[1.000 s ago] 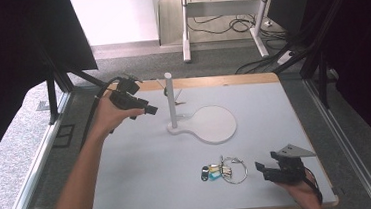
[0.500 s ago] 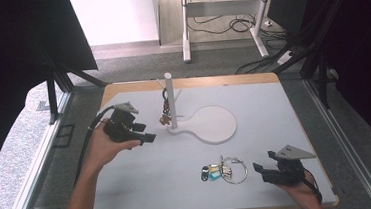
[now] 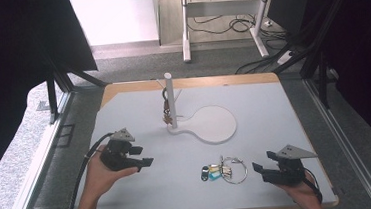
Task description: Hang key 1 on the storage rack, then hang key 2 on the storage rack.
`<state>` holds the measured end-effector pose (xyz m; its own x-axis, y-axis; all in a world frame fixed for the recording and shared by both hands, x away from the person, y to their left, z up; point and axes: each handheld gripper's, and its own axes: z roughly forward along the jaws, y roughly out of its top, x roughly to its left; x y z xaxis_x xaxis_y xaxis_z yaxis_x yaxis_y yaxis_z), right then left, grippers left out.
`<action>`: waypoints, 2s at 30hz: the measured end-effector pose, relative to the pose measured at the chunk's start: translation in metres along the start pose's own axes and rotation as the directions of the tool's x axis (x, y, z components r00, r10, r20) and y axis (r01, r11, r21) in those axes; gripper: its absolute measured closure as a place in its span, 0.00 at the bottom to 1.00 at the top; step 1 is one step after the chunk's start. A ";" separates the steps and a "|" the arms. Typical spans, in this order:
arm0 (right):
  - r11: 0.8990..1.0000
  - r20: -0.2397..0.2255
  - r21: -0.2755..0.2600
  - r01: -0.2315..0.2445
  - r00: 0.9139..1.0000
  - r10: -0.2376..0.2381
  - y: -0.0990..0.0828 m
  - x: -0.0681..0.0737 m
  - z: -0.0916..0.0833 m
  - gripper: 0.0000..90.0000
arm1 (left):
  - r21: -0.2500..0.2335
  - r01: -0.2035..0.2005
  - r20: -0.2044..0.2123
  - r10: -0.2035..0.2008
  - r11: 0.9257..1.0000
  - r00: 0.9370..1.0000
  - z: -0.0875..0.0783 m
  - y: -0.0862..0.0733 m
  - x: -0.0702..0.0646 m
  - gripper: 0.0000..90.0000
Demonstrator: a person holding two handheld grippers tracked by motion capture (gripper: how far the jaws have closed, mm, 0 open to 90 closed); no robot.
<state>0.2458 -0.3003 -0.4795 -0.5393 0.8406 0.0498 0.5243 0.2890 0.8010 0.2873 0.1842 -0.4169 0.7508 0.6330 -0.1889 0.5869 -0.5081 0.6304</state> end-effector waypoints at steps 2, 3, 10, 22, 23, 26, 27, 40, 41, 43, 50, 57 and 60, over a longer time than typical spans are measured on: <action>1.000 -0.008 -0.008 -0.001 1.000 0.001 0.003 0.002 -0.002 0.32 | -0.006 0.000 -0.001 0.000 1.000 1.000 0.000 -0.004 -0.001 0.45; 1.000 -0.007 -0.010 -0.010 1.000 0.010 0.004 0.003 -0.002 0.33 | -0.012 0.006 0.000 -0.006 1.000 1.000 0.001 -0.006 -0.001 0.45; 1.000 0.016 -0.015 -0.023 1.000 0.024 0.008 0.001 -0.003 0.37 | -0.015 0.005 0.009 -0.005 1.000 1.000 0.002 -0.012 0.000 0.45; 0.990 -0.044 0.117 0.085 0.996 -0.080 0.053 0.005 0.000 0.48 | -0.032 0.017 0.039 -0.016 0.999 0.999 -0.005 -0.025 0.001 0.43; 0.986 -0.053 0.138 0.098 0.994 -0.091 0.058 0.004 0.001 0.49 | -0.039 0.022 0.038 -0.021 0.999 0.999 -0.006 -0.026 0.002 0.43; 0.967 -0.071 0.215 0.139 0.989 -0.126 0.073 0.001 0.008 0.53 | -0.048 0.024 0.040 -0.022 0.999 0.999 -0.009 -0.028 0.003 0.43; 0.959 -0.087 0.241 0.151 0.987 -0.134 0.077 0.000 0.012 0.54 | -0.045 0.022 0.041 -0.020 0.999 0.999 -0.009 -0.028 0.003 0.43; 0.809 -0.228 0.483 0.334 0.940 -0.252 0.101 0.012 0.067 0.64 | -0.019 0.017 0.047 -0.016 1.000 0.999 -0.004 -0.031 0.000 0.43; 0.800 -0.237 0.493 0.344 0.937 -0.257 0.101 0.013 0.071 0.65 | -0.022 0.021 0.050 -0.020 1.000 0.999 -0.003 -0.031 -0.001 0.43; 0.781 -0.259 0.505 0.369 0.927 -0.271 0.102 0.016 0.083 0.65 | -0.015 0.019 0.048 -0.018 1.000 0.999 -0.002 -0.032 -0.001 0.43; 0.747 -0.276 0.531 0.401 0.915 -0.295 0.101 0.017 0.106 0.65 | -0.007 0.007 0.050 -0.007 1.000 0.999 -0.002 -0.033 -0.002 0.43; 0.735 -0.279 0.531 0.422 0.906 -0.318 0.098 0.018 0.113 0.63 | -0.020 0.012 0.045 -0.011 1.000 0.999 -0.004 -0.034 -0.001 0.43; 0.725 -0.287 0.534 0.434 0.900 -0.327 0.095 0.020 0.114 0.63 | -0.030 0.020 0.049 -0.018 0.999 0.999 -0.006 -0.035 0.001 0.43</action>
<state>0.3598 -0.2035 -0.4706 -0.8465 0.5303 -0.0460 0.4979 0.8194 0.2840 0.2658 0.2062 -0.4353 0.7537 0.6131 -0.2370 0.5926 -0.4778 0.6485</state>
